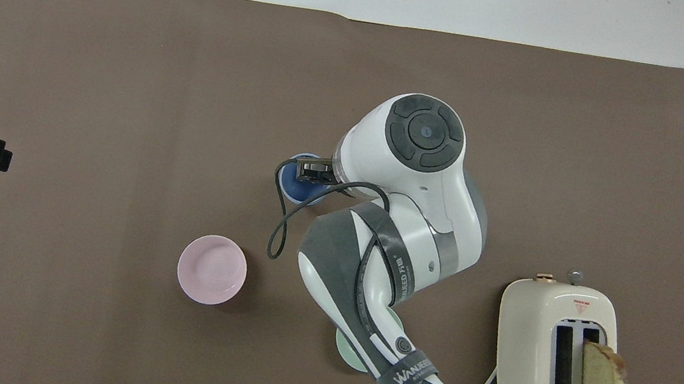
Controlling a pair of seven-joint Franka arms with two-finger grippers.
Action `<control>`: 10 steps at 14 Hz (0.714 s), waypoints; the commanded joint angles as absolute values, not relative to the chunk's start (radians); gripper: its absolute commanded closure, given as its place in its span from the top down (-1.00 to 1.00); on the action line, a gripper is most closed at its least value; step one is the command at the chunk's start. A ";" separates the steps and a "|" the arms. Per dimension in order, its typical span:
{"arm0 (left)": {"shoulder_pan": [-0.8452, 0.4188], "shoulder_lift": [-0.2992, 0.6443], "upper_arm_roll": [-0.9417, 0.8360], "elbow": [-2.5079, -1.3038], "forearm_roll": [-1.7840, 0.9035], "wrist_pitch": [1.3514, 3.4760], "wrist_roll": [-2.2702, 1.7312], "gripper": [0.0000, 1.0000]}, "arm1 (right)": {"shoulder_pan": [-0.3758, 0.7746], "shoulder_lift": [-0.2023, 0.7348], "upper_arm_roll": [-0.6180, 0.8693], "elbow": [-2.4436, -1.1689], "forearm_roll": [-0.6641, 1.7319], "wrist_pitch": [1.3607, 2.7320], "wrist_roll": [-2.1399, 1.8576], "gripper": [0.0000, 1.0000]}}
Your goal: Stack blue cups with both arms
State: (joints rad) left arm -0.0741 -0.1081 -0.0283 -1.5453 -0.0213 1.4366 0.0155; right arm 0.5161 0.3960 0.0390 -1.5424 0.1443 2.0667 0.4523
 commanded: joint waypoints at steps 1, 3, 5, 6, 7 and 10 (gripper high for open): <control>-0.061 -0.110 -0.037 -1.537 -0.015 1.416 0.017 1.00 | 0.503 0.393 0.038 -1.545 0.141 2.072 0.459 1.00; -0.061 -0.110 -0.037 -1.537 -0.015 1.416 0.017 1.00 | 0.456 0.384 0.034 -1.545 0.135 2.028 0.434 1.00; -0.061 -0.110 -0.037 -1.537 -0.015 1.416 0.017 1.00 | 0.393 0.361 0.032 -1.537 0.126 1.973 0.326 1.00; -0.061 -0.110 -0.037 -1.537 -0.015 1.416 0.017 1.00 | 0.361 0.348 0.032 -1.537 0.120 1.948 0.296 1.00; -0.061 -0.110 -0.037 -1.537 -0.015 1.416 0.017 1.00 | 0.335 0.336 0.032 -1.536 0.106 1.919 0.270 1.00; -0.061 -0.110 -0.037 -1.537 -0.015 1.416 0.017 1.00 | 0.262 0.307 0.031 -1.534 0.069 1.876 0.203 1.00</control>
